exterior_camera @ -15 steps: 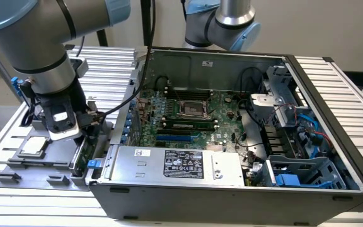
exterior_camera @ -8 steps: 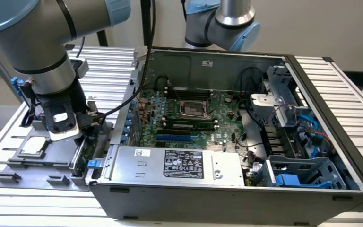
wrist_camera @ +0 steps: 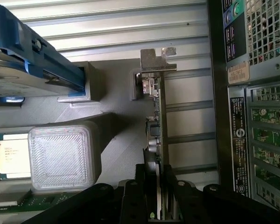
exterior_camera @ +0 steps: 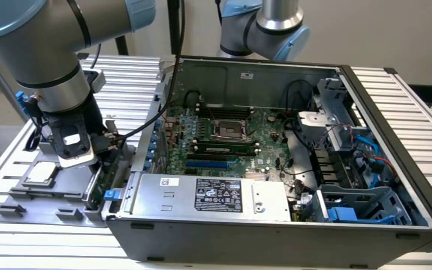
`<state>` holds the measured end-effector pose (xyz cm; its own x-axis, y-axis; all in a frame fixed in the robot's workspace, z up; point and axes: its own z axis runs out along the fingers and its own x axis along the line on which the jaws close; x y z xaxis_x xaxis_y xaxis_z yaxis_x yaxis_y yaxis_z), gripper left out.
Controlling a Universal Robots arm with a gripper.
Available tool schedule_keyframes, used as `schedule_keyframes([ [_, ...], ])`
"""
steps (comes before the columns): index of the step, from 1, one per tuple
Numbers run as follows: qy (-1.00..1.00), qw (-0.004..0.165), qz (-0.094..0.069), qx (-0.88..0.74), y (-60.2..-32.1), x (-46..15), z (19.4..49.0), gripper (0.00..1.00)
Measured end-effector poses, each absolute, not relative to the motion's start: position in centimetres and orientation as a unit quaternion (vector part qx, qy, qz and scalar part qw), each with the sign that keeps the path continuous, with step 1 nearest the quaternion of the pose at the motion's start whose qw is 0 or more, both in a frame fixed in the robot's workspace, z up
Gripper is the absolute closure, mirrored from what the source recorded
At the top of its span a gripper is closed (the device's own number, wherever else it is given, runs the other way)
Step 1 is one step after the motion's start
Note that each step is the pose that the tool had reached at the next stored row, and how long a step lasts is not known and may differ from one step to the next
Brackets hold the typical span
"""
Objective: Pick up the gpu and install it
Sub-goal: 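Pick up the gpu and move the gpu toward the slot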
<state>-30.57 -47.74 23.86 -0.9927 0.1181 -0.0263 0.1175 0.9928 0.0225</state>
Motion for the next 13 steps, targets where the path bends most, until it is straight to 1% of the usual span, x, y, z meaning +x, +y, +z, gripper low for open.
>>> schedule_keyframes([
  [13, 0.999, 0.014, 0.011, 0.047, -47.73, -30.58, 23.86, 0.73],
])
